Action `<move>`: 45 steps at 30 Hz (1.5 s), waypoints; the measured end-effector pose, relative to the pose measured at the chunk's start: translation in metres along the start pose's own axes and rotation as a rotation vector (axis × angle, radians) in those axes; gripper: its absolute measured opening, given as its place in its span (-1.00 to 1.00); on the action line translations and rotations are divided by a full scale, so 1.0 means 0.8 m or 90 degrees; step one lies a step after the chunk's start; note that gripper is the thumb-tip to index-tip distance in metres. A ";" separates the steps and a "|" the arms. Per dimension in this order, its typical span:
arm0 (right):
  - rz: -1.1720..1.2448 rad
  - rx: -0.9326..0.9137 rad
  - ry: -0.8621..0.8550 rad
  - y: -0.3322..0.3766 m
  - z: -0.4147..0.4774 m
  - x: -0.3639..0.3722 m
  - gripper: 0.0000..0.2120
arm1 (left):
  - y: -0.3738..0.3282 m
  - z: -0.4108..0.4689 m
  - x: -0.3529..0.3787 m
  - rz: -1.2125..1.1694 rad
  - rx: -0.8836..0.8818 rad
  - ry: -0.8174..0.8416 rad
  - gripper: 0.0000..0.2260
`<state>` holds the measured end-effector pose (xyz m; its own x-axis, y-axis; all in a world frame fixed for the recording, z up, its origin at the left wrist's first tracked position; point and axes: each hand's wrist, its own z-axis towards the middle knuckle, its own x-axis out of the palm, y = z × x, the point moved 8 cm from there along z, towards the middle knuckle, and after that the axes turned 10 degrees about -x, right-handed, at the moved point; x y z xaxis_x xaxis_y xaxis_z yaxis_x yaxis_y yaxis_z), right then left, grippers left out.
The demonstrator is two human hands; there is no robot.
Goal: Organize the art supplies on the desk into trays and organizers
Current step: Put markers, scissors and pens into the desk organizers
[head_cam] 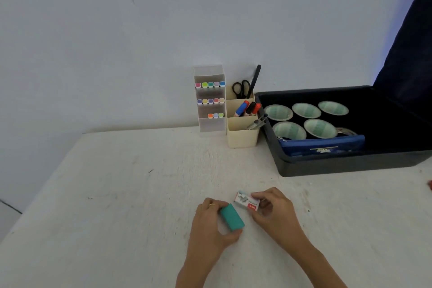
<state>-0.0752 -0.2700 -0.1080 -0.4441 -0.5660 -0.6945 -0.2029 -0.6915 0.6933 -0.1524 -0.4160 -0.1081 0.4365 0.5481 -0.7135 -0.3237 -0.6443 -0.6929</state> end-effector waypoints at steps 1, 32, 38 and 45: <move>0.023 0.007 -0.020 0.001 0.001 -0.001 -0.69 | 0.003 0.001 -0.004 -0.039 0.000 -0.014 -0.52; -0.029 0.141 -0.271 0.064 0.291 0.118 -0.78 | 0.135 0.152 -0.133 -0.413 -0.105 -0.223 -0.49; 0.047 0.072 -0.231 0.073 0.270 0.105 -0.67 | 0.114 0.180 -0.114 -0.498 -0.093 -0.136 -0.50; 0.533 0.405 -0.150 0.072 0.179 0.117 -0.86 | 0.056 0.215 -0.093 -0.460 -0.025 -0.058 -0.51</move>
<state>-0.2533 -0.2987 -0.1057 -0.7959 -0.6030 0.0541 -0.1426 0.2735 0.9512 -0.3441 -0.3937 -0.1035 0.4584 0.8846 -0.0858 0.0500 -0.1220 -0.9913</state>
